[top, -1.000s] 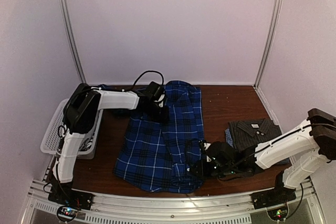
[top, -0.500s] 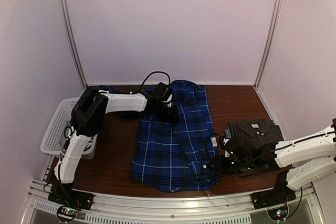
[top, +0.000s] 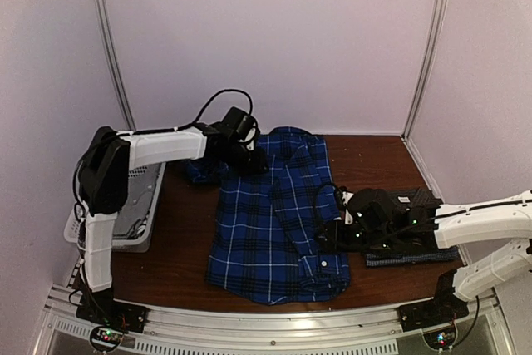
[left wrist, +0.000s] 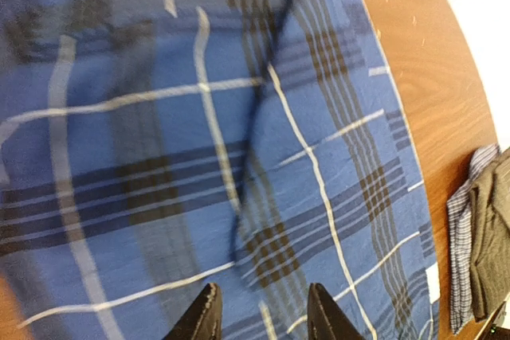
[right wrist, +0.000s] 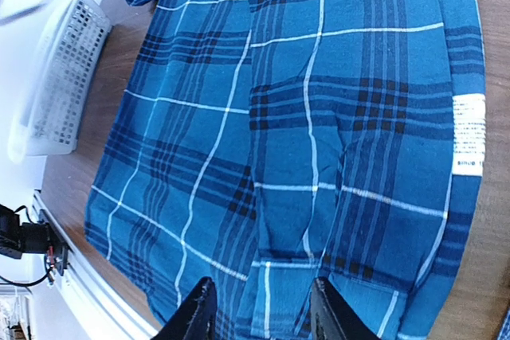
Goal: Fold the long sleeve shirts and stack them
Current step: Move the 1/3-folded shirt to the center of the board, then pick up the sleeve from the 1/3-folded shirt.
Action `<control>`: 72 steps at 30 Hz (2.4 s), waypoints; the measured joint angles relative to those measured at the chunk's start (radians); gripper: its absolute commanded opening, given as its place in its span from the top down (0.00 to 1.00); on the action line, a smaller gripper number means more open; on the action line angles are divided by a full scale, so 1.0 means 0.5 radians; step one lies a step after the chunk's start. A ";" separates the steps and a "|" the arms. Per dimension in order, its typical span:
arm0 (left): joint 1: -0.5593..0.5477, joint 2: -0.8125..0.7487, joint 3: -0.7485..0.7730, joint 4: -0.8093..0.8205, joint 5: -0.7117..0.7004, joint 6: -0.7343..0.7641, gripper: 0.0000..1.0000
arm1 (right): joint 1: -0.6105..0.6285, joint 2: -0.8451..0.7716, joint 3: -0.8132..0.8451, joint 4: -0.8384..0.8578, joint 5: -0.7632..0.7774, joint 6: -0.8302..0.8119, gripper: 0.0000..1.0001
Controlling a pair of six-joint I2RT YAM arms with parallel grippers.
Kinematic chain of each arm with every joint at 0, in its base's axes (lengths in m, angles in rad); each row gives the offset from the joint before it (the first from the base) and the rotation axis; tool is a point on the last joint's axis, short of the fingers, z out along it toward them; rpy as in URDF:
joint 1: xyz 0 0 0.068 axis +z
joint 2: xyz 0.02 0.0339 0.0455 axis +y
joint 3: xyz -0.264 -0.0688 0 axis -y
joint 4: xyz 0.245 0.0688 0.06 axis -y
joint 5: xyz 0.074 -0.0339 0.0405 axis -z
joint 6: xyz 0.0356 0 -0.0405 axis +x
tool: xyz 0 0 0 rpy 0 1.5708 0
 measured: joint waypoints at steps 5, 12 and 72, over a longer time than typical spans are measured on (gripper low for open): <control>0.189 -0.446 -0.254 -0.011 -0.116 0.060 0.60 | -0.097 0.209 0.037 0.119 -0.049 -0.063 0.59; 0.652 -0.700 -0.472 -0.022 -0.207 0.094 0.56 | -0.174 0.462 0.048 0.323 -0.146 -0.087 0.59; 1.103 -0.091 0.201 0.093 0.141 0.172 1.00 | -0.188 0.208 -0.053 0.241 -0.236 -0.122 0.58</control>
